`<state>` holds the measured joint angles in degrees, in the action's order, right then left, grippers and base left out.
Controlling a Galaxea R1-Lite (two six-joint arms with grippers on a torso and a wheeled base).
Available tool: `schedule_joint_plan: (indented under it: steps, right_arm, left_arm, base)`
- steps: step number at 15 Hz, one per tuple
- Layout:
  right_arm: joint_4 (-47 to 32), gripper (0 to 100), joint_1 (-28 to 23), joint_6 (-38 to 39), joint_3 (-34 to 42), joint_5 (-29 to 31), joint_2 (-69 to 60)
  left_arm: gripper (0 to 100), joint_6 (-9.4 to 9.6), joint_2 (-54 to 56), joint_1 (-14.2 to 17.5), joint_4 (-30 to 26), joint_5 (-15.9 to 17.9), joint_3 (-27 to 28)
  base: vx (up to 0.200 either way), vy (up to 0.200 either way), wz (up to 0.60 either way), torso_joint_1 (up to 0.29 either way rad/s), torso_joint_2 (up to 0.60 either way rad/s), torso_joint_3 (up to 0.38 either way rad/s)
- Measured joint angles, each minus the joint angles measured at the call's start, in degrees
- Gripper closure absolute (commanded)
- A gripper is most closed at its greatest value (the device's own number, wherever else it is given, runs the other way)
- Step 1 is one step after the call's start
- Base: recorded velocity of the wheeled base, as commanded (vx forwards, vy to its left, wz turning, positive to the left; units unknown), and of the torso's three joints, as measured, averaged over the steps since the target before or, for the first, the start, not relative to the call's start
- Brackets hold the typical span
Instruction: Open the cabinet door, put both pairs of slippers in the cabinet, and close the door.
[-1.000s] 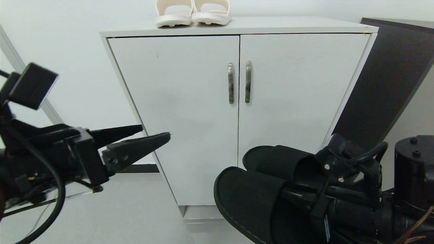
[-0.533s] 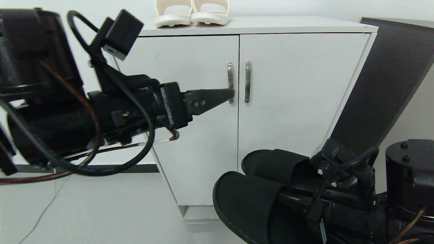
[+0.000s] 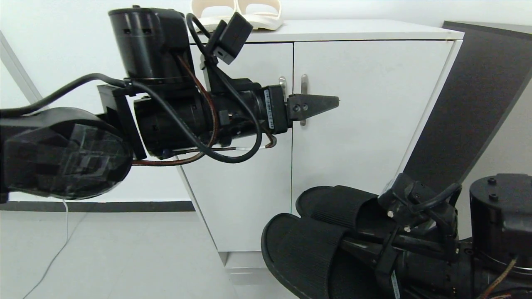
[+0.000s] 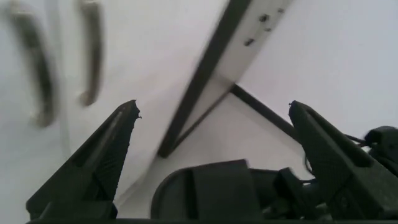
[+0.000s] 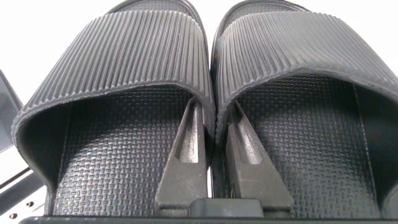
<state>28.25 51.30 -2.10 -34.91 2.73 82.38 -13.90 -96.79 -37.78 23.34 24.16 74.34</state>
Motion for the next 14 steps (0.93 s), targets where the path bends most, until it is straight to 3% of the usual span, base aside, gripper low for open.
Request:
schedule_joint_plan:
  steps: [3, 12, 14]
  right_arm:
    - [0.02, 100, 0.0, 0.0, 0.16, 0.0, 0.06]
    - [0.0, 100, 0.1, -0.61, 0.44, 0.02, 0.09]
    - [0.0, 100, 0.1, -0.61, 0.44, 0.06, 0.09]
  left_arm:
    - [0, -5.12, -1.68, 0.0, 0.18, 5.07, 1.55]
    - [0, -5.03, -5.68, -0.32, -0.17, -6.1, 7.57]
    - [0, -3.94, -6.77, -0.22, -0.41, -7.36, 8.74]
  base:
    - [0.0, 0.0, 0.0, 0.0, 0.0, 0.0]
    - [0.0, 0.0, 0.0, 0.0, 0.0, 0.0]
    - [0.0, 0.0, 0.0, 0.0, 0.0, 0.0]
